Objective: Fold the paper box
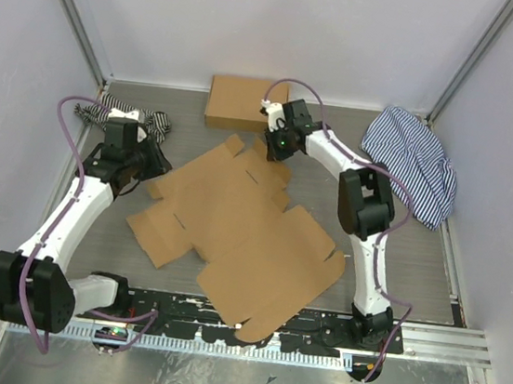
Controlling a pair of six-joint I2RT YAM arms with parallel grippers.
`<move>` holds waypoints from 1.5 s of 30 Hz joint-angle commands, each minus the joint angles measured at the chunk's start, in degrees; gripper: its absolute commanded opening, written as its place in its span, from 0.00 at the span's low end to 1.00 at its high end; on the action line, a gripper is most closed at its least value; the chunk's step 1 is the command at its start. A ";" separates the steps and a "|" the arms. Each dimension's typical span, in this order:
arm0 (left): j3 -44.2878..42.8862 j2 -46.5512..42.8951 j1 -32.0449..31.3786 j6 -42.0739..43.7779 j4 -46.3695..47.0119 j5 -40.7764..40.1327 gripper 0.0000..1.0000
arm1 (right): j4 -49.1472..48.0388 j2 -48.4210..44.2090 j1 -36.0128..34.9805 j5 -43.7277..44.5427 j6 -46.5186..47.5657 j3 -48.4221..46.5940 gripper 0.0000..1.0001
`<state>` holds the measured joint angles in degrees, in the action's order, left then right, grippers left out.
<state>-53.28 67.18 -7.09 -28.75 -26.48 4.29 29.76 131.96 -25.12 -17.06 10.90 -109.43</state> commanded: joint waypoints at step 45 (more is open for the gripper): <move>-20.20 8.85 -11.97 33.41 11.08 21.47 0.64 | -74.06 -92.90 -0.28 13.12 -19.34 97.77 0.03</move>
<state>-75.46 77.47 -18.55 1.50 -20.12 28.75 -44.73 39.62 -25.15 -2.79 -7.20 -11.33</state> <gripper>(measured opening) 0.634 0.073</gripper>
